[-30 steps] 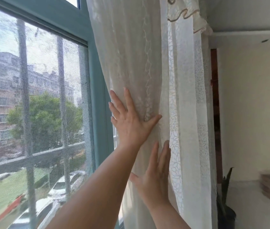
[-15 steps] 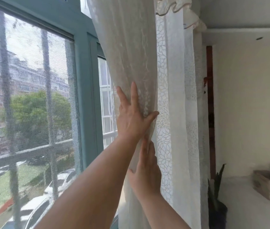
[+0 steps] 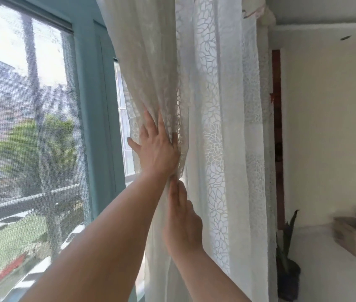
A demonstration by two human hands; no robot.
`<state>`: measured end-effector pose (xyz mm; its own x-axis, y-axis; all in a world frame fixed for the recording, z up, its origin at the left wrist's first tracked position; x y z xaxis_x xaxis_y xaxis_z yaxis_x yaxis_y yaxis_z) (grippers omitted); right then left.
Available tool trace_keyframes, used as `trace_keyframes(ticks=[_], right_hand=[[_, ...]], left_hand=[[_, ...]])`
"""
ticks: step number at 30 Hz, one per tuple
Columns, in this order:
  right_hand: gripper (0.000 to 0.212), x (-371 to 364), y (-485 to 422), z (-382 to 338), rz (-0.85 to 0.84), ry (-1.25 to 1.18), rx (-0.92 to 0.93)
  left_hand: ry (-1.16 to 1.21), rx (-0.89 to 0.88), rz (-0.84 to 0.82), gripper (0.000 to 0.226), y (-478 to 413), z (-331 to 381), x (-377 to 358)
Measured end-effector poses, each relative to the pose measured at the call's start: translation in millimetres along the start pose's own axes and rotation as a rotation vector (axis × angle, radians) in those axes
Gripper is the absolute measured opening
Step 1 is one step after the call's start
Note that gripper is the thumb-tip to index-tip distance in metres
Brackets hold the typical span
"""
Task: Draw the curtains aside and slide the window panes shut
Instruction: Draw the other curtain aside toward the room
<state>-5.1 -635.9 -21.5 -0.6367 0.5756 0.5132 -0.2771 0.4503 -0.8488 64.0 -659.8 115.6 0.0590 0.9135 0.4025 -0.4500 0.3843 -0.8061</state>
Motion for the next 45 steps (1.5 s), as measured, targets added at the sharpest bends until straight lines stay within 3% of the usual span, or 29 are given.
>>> trace_keyframes(ticks=[5,11,19,24,29,34,39,45], right_hand=[[0.088,-34,-16,14,-0.094,0.005,-0.002],[0.088,-61,-42,58,-0.065,0.012,-0.019],[0.091,-85,-35,118,-0.055,0.04,-0.158],[0.09,-78,-21,147,-0.048,0.106,-0.202],[0.091,-56,-10,163,-0.037,0.15,-0.234],[0.09,-44,-8,173,-0.091,0.225,-0.238],[0.088,-51,-13,169,-0.096,0.206,-0.189],[0.087,-37,-16,175,0.056,0.178,-0.121]], left_hand=[[-0.02,-0.075,0.009,0.066,-20,5,-29],[-0.024,-0.13,-0.029,0.074,-43,23,-74],[0.23,-0.219,-0.076,0.084,-26,56,-133],[0.326,-0.253,-0.158,0.076,-7,79,-157],[0.331,-0.334,-0.128,0.069,1,94,-155],[0.244,-0.352,-0.068,0.094,-7,79,-152],[0.322,-0.208,-0.196,0.108,-16,66,-158],[0.473,-0.366,-0.273,0.107,-3,101,-159]])
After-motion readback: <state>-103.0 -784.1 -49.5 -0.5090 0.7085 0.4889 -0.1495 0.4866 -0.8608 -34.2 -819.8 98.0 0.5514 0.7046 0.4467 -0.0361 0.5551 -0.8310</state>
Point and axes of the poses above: each hand's wrist, its own y-axis away from the middle knuckle, its own x-axis out of the back of the hand, z = x × y, the point moved 6 cm from there along -y, towards the middle knuckle, and after that the axes turned 13 degrees about x, right-handed, at the moved point
